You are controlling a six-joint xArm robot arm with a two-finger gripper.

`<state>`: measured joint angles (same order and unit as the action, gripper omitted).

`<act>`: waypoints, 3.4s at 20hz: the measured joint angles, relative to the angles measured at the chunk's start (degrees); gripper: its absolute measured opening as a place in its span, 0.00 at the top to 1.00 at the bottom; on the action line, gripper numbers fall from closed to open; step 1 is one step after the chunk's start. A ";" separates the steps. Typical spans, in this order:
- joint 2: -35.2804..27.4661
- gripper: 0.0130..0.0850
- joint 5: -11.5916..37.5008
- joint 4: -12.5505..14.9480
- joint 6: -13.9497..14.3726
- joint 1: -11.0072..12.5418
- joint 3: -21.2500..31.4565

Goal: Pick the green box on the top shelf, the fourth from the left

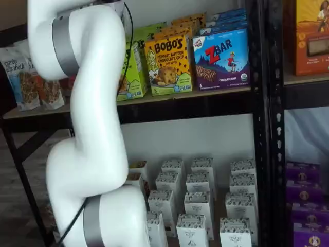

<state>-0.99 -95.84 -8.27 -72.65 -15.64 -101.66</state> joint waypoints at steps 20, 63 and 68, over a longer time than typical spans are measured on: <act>-1.21 0.78 -6.69 0.18 0.75 -0.47 -3.62; 20.03 0.78 -8.76 -1.62 3.42 -2.26 14.52; 22.10 0.78 -9.23 -1.83 3.05 -1.78 16.19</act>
<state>21.10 -105.08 -10.11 -69.59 -17.42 -85.47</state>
